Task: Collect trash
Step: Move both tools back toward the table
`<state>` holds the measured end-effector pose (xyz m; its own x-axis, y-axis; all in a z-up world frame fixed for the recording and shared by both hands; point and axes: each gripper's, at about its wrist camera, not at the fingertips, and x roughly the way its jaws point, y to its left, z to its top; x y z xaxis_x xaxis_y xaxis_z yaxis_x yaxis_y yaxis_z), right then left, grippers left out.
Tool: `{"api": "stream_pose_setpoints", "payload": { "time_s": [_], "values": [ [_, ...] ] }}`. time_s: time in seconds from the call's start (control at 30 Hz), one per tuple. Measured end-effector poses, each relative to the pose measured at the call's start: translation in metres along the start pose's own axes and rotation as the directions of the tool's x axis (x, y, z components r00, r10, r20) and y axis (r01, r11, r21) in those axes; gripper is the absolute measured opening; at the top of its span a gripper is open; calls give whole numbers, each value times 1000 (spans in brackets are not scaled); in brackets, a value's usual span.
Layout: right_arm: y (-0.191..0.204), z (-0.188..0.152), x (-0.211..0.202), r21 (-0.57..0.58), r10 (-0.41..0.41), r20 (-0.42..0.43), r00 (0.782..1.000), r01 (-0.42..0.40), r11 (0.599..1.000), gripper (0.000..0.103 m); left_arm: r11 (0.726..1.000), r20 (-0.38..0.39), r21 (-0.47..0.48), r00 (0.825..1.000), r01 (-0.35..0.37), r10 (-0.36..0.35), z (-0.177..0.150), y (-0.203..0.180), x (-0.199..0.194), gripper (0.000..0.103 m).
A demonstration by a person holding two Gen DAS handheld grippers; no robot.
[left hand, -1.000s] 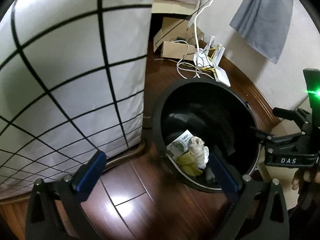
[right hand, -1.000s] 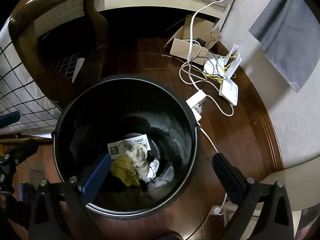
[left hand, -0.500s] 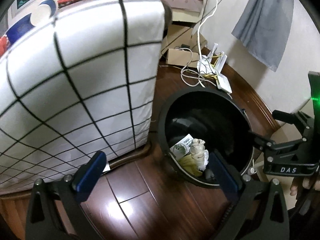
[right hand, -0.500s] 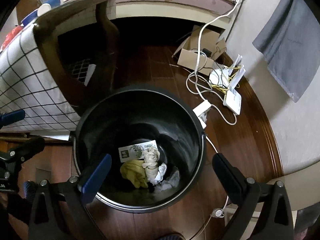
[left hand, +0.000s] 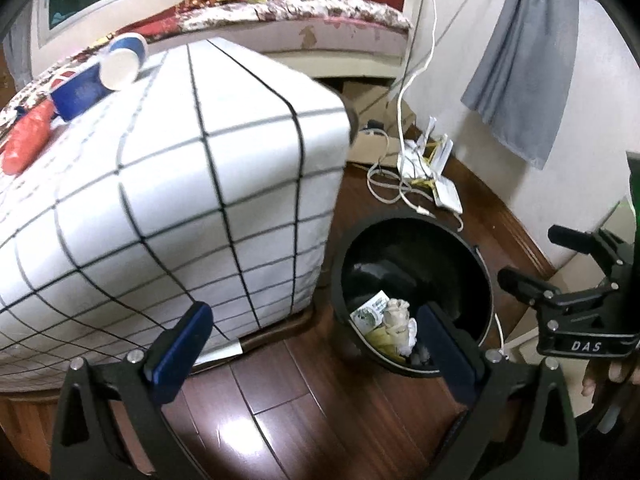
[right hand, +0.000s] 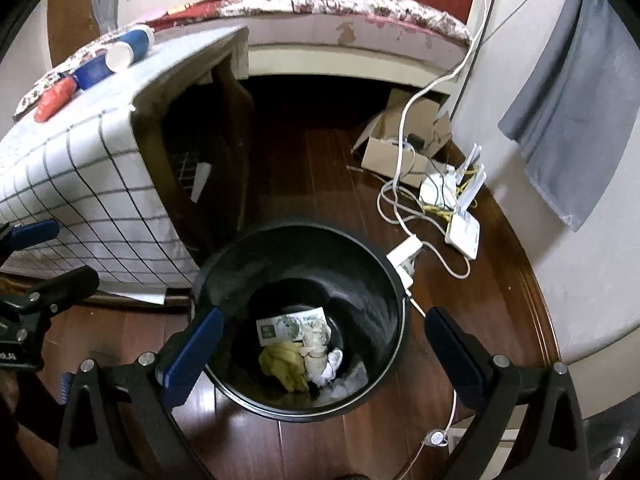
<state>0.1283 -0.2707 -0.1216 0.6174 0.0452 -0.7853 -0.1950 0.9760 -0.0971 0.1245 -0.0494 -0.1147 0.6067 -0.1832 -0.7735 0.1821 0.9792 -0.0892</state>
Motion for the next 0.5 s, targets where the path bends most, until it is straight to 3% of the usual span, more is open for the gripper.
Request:
{"api": "stream_pose_setpoints", "payload": {
  "time_s": [0.33,0.5],
  "values": [
    [16,21,-34,10,53,142,989,-55,998,102,999,101,-47,995,-19,23,13,36,-46,102],
    [38,45,-52,6,94,239,967,-98,995,102,992,192,-111,978,-64,84,21,73,-77,102]
  ]
}}
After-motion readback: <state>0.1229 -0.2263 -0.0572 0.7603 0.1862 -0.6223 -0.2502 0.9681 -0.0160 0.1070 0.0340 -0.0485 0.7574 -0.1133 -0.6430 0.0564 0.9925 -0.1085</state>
